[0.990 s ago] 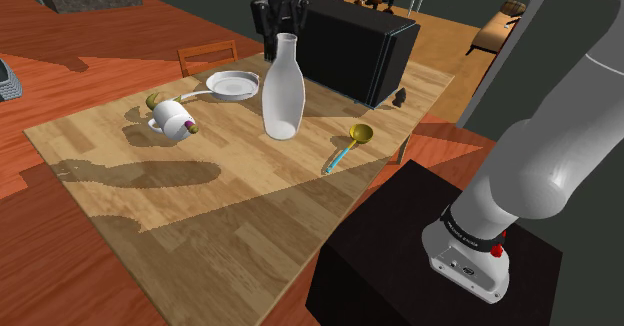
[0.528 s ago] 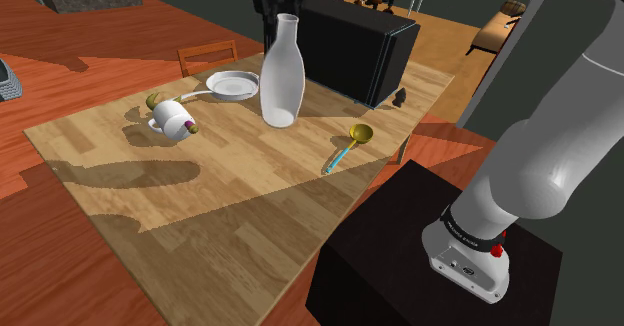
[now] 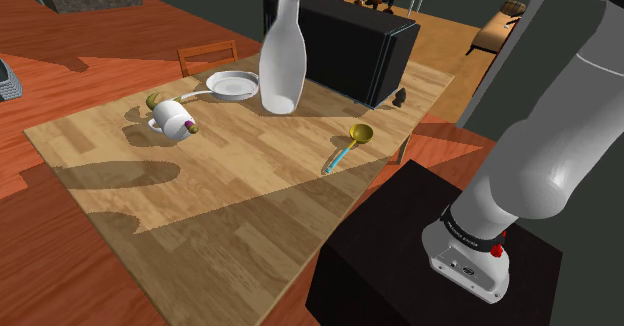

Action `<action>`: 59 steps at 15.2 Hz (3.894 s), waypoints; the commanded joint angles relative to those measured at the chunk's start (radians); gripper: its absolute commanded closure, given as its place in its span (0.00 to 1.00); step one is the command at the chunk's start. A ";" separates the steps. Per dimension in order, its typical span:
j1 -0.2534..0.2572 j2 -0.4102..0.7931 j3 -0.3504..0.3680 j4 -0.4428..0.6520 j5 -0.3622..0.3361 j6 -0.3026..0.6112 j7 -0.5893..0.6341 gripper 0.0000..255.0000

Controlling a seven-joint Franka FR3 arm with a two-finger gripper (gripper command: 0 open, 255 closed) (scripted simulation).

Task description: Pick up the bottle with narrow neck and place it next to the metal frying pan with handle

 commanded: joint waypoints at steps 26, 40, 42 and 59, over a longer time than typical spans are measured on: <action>0.026 0.341 0.004 0.475 -0.078 -0.142 0.001 1.00; 0.049 0.690 -0.021 0.691 -0.131 -0.011 -0.031 1.00; 0.040 0.664 -0.019 0.619 -0.127 0.035 -0.030 1.00; 0.009 0.600 -0.017 0.283 -0.120 0.305 -0.025 1.00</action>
